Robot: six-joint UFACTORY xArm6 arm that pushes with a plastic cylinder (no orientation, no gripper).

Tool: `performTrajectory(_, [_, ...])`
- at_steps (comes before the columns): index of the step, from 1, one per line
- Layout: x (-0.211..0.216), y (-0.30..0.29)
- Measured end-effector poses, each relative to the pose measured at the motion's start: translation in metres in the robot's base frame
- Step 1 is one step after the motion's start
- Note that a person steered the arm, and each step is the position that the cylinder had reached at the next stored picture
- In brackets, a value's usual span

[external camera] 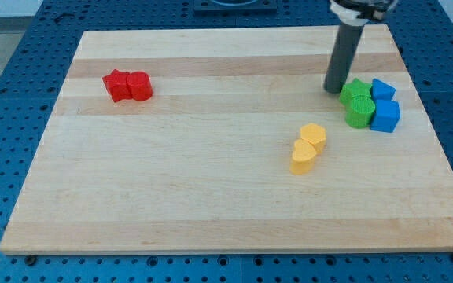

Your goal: Push the yellow hexagon towards the left

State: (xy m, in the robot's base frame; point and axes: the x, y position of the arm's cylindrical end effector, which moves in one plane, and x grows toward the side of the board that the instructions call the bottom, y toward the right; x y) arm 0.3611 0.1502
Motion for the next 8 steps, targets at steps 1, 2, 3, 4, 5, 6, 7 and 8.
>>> performTrajectory(1, [0.021,-0.011])
performTrajectory(2, [0.048,-0.012])
performTrajectory(3, [0.079,-0.012])
performTrajectory(4, [0.102,-0.002])
performTrajectory(5, [0.113,-0.006])
performTrajectory(6, [0.111,-0.032])
performTrajectory(7, [0.108,-0.060])
performTrajectory(8, [0.095,-0.084])
